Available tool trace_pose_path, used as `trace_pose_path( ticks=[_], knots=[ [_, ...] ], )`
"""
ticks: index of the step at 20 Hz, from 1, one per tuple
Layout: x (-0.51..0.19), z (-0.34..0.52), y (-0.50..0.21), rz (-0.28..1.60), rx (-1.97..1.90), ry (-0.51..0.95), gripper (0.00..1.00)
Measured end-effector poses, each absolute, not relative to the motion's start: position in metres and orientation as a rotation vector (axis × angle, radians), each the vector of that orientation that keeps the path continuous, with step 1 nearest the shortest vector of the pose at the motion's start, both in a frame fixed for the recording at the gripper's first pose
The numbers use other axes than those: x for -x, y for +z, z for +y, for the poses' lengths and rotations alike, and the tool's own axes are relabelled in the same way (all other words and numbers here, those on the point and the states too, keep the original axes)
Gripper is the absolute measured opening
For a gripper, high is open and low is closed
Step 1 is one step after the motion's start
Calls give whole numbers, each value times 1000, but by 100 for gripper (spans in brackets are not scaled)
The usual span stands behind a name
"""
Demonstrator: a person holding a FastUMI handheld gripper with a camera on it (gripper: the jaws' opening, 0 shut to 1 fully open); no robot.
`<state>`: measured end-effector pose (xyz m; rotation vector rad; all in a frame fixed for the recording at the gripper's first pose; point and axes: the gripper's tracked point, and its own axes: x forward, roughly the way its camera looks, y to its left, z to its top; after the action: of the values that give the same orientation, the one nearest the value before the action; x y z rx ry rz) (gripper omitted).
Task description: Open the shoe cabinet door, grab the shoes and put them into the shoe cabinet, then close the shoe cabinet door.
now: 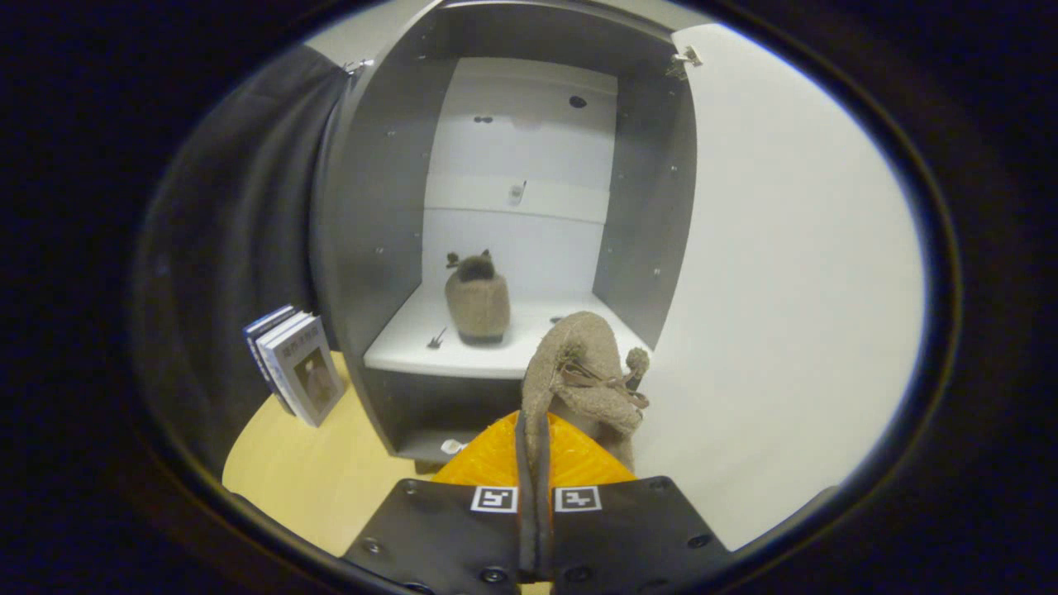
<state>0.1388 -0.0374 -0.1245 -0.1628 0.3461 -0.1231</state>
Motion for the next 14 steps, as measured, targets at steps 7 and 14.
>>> trace_pose_path(
  ticks=[7, 14],
  knots=[
    [-285, -68, -110, 341, 180, -83, 2],
    [-382, -70, -135, 393, 188, 3, 2]
  ],
)
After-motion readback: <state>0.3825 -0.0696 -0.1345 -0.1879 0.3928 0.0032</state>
